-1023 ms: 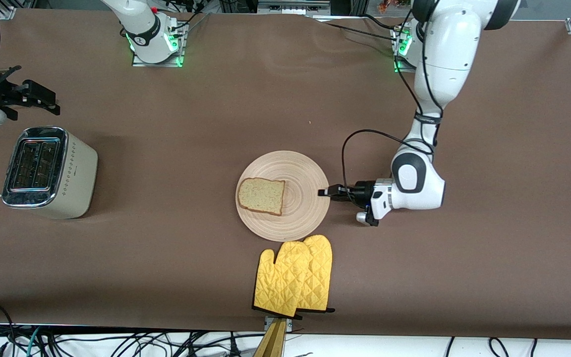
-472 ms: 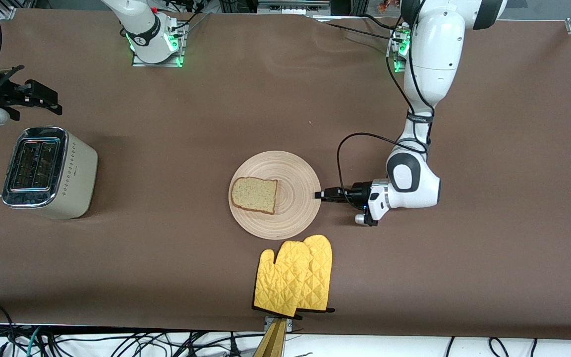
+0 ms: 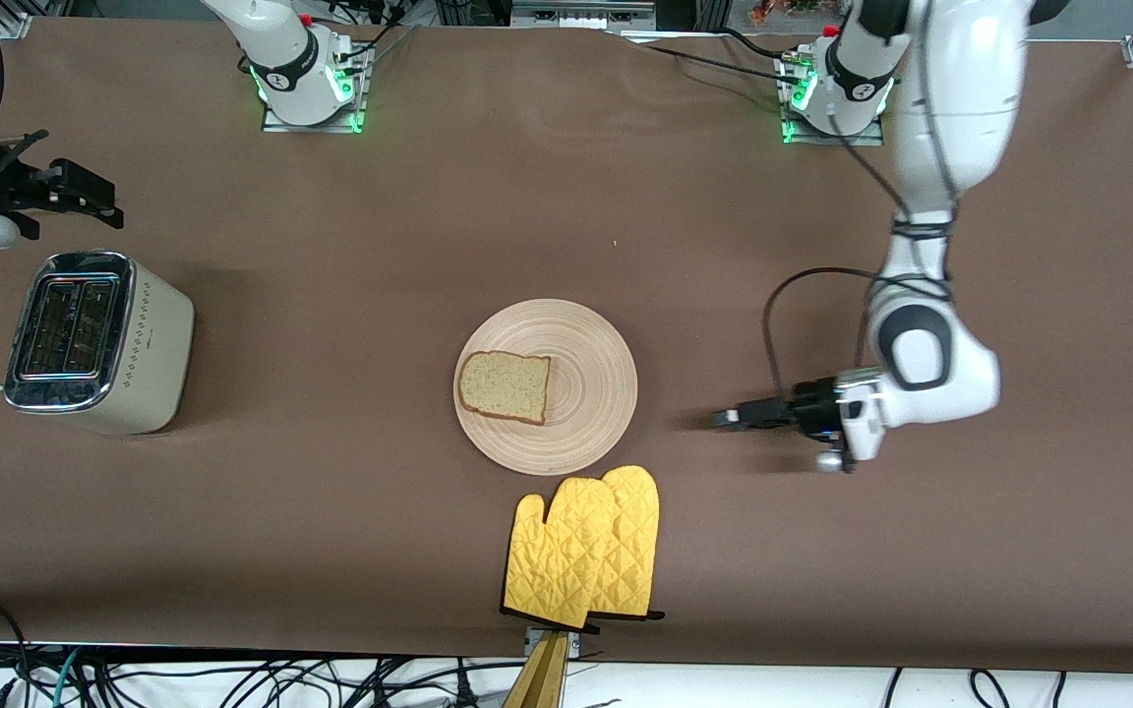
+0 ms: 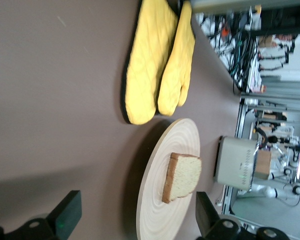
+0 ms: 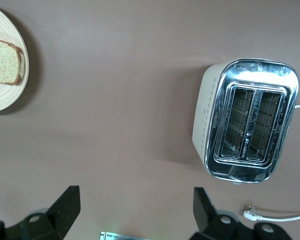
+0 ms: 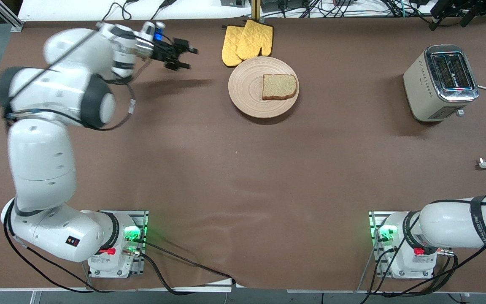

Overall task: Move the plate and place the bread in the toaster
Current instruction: 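Release the plate and withdraw the left gripper while the right gripper reaches out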

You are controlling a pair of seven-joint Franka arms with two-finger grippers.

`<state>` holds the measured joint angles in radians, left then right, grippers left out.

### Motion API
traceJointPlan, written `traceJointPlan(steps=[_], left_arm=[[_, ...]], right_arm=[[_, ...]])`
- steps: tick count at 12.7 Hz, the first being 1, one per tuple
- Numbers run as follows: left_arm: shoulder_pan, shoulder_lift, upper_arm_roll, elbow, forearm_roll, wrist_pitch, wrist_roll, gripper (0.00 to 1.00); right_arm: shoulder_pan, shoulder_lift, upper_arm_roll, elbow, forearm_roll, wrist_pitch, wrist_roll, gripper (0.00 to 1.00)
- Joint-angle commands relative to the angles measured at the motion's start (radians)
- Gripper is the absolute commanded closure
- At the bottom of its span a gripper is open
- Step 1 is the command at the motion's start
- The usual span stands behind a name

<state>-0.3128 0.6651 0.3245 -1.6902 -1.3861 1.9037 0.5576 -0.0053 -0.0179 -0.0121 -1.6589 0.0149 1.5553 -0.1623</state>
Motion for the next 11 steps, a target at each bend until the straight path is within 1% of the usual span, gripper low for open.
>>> traceJointPlan(steps=[1, 2, 3, 4, 5, 6, 7, 8, 10, 11], left_arm=[[0.235, -0.214, -0.178, -0.075, 0.329, 0.053, -0.149, 0.00], [0.326, -0.252, -0.249, -0.075, 0.449, 0.066, -0.168, 0.00], [0.374, -0.284, -0.274, -0.074, 0.520, 0.066, -0.177, 0.00], [0.386, -0.312, -0.274, -0.078, 0.553, 0.066, -0.179, 0.00], [0.403, -0.337, -0.272, -0.085, 0.582, 0.066, -0.179, 0.00], [0.417, -0.385, -0.272, -0.095, 0.666, 0.067, -0.182, 0.00], [0.419, -0.425, -0.272, -0.088, 0.782, 0.067, -0.182, 0.00], [0.419, -0.462, -0.274, -0.082, 0.934, 0.067, -0.183, 0.00], [0.408, -0.539, -0.277, -0.082, 1.216, 0.078, -0.188, 0.00], [0.405, -0.576, -0.278, -0.082, 1.325, 0.078, -0.186, 0.00]], right_arm=[[-0.001, 0.015, 0.006, 0.031, -0.004, -0.015, 0.009, 0.00], [0.001, 0.016, 0.009, 0.028, -0.006, -0.018, 0.010, 0.00], [0.002, 0.033, 0.011, 0.027, 0.000, -0.024, 0.010, 0.00], [0.007, 0.048, 0.018, 0.022, 0.008, -0.041, 0.009, 0.00], [0.030, 0.074, 0.041, 0.022, 0.016, -0.062, 0.013, 0.00], [0.056, 0.085, 0.058, 0.021, 0.048, -0.051, 0.054, 0.00], [0.085, 0.131, 0.061, 0.022, 0.077, -0.012, 0.178, 0.00], [0.126, 0.159, 0.063, 0.021, 0.086, 0.015, 0.285, 0.00], [0.229, 0.208, 0.063, 0.010, 0.092, 0.109, 0.415, 0.00], [0.267, 0.242, 0.063, 0.004, 0.092, 0.165, 0.467, 0.00]])
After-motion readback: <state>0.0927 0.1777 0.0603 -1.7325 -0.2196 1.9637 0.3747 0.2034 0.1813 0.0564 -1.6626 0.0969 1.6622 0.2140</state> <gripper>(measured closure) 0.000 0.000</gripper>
